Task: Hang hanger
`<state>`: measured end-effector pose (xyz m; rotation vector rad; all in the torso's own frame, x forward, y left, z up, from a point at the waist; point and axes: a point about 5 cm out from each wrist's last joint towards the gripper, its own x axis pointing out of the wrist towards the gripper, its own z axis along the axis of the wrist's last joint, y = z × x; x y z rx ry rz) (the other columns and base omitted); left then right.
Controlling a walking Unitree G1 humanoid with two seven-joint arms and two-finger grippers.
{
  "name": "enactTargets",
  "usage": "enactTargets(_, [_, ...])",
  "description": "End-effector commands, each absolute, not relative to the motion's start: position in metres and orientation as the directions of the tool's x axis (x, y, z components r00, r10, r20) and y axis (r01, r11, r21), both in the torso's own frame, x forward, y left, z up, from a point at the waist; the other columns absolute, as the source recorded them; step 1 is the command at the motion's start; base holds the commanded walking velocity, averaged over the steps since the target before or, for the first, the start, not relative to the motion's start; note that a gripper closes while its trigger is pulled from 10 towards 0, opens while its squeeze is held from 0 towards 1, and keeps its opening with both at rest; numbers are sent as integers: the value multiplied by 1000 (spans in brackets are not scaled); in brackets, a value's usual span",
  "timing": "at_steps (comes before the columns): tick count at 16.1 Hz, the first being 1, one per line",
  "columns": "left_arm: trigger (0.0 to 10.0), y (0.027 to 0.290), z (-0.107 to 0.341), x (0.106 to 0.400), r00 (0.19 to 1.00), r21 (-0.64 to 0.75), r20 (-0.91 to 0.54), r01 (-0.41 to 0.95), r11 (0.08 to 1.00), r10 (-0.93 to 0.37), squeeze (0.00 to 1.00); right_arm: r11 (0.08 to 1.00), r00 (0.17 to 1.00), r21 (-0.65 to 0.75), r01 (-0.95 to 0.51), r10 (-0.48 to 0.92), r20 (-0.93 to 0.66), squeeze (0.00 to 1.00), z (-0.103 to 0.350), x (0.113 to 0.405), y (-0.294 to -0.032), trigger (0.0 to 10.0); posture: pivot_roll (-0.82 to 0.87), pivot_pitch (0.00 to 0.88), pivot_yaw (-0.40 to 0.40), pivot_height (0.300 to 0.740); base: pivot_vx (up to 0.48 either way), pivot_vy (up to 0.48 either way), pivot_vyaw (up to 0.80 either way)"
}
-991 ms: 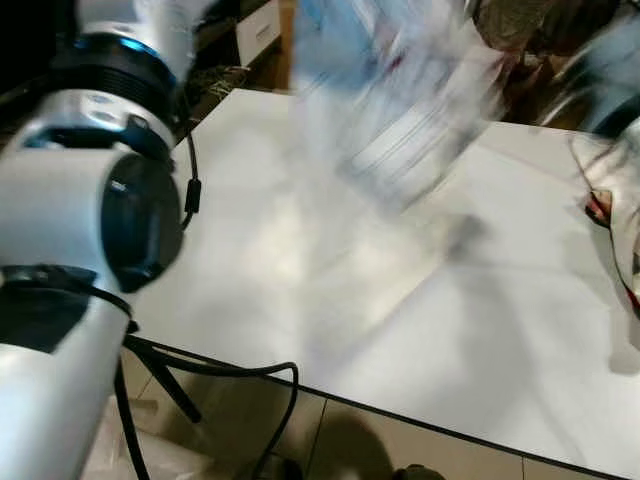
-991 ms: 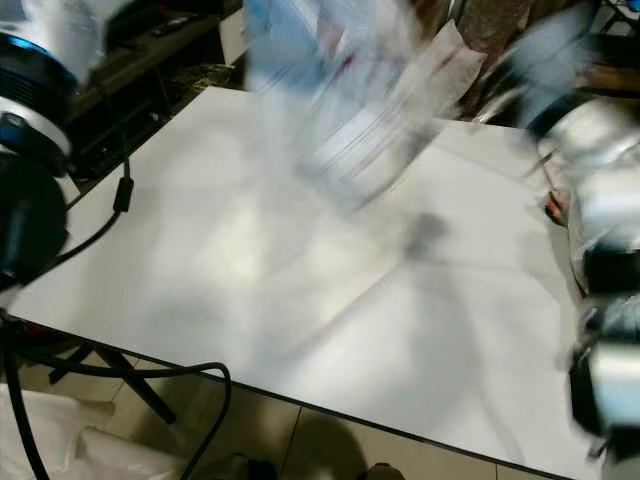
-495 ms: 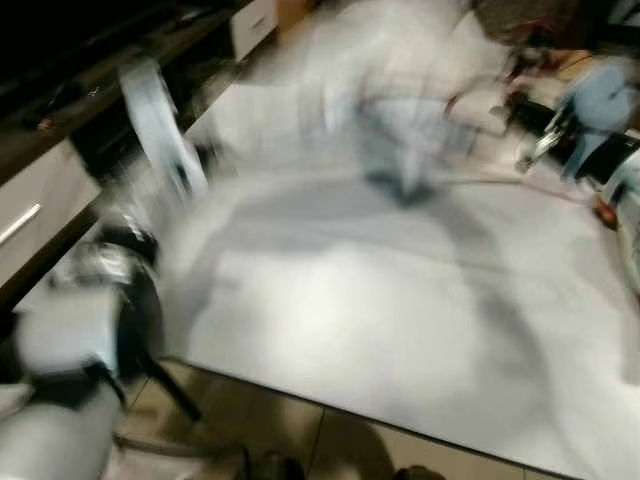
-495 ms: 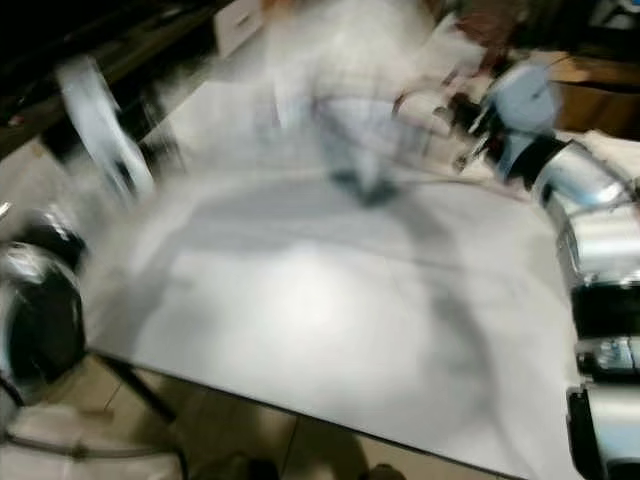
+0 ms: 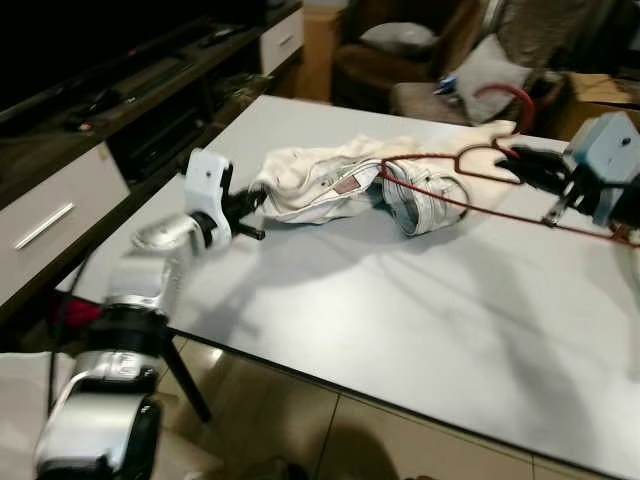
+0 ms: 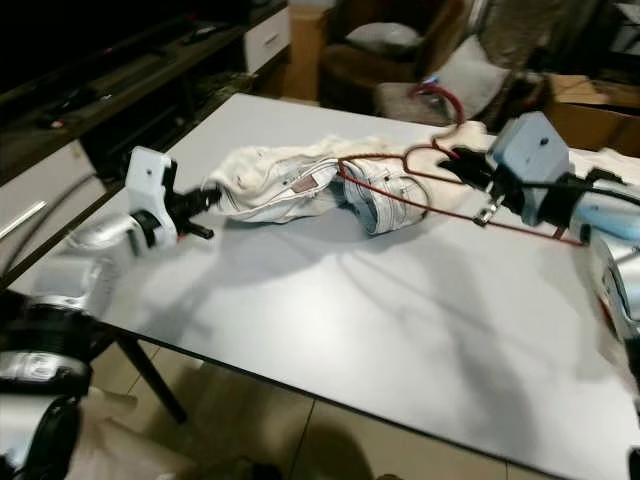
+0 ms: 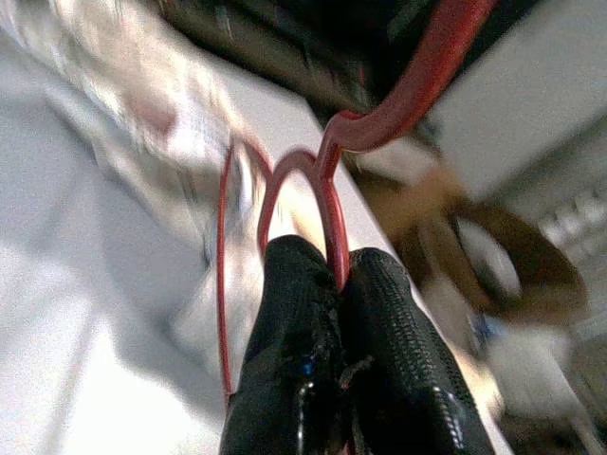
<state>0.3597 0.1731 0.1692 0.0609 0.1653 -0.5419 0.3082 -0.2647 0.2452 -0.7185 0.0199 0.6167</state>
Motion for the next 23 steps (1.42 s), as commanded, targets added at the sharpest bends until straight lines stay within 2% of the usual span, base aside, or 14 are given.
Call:
enactTargets(1, [10000,170,184,357,825,171,-140,565,807,-547,0,529,817,-636,-562,477,-325,0,231,306,-265,10000,-137,0,93,740,0,0,0])
enactTargets(2, [10000,172,189,357,830,231,-126,557,798,-543,0,509,804,-633,-583,472,-360,0,226,304,-264,10000,-137,0,93,740,0,0,0])
enactTargets(3, [10000,180,200,362,863,346,-90,495,797,-497,0,483,786,-624,-614,445,-429,0,211,303,-264,10000,-131,0,90,740,0,0,0])
enactTargets(4, [10000,185,203,364,875,489,-91,455,744,-475,0,462,787,-638,-615,405,-465,0,202,304,-266,10000,-131,0,90,740,0,0,0])
enactTargets(5, [10000,187,201,362,865,570,-124,463,679,-486,0,449,786,-646,-617,380,-487,0,196,304,-267,10000,-132,0,91,740,0,0,0])
enactTargets(8, [10000,201,184,359,872,690,-238,461,558,-427,0,400,745,-628,-667,356,-564,0,185,298,-268,10000,-135,0,90,740,0,0,0])
enactTargets(9, [10000,224,177,364,916,764,-262,388,515,-303,0,373,715,-611,-698,334,-614,0,186,291,-277,10000,-132,0,85,740,0,0,0])
enactTargets(11, [10000,242,177,369,953,781,-227,302,548,-201,0,373,702,-596,-712,356,-616,0,194,286,-280,10000,-126,0,79,740,0,0,0])
enactTargets(12, [10000,258,173,370,970,762,-212,240,601,-119,0,411,692,-556,-722,450,-565,0,212,280,-275,10000,-123,0,74,740,0,0,0])
enactTargets(14, [10000,264,162,371,965,684,-246,239,689,-90,0,404,638,-498,-767,555,-533,0,231,267,-270,10000,-127,0,74,740,0,0,0])
enactTargets(17, [10000,266,150,372,952,640,-298,249,727,-63,0,418,614,-462,-782,641,-461,0,247,262,-264,10000,-132,0,77,740,0,0,0])
enactTargets(18, [10000,267,147,371,946,607,-319,252,754,-60,1000,418,596,-439,-795,672,-440,0,253,258,-263,10000,-135,0,78,740,0,0,0])
enactTargets(20, [10000,270,146,371,935,584,-348,277,763,-73,1000,421,571,-399,-815,701,-427,0,258,250,-262,10000,-135,0,77,740,0,0,0])
enactTargets(23, [10000,295,153,361,880,554,-461,386,738,-115,1000,455,571,-355,-817,723,-389,0,259,244,-260,10000,-133,0,71,740,0,0,0])
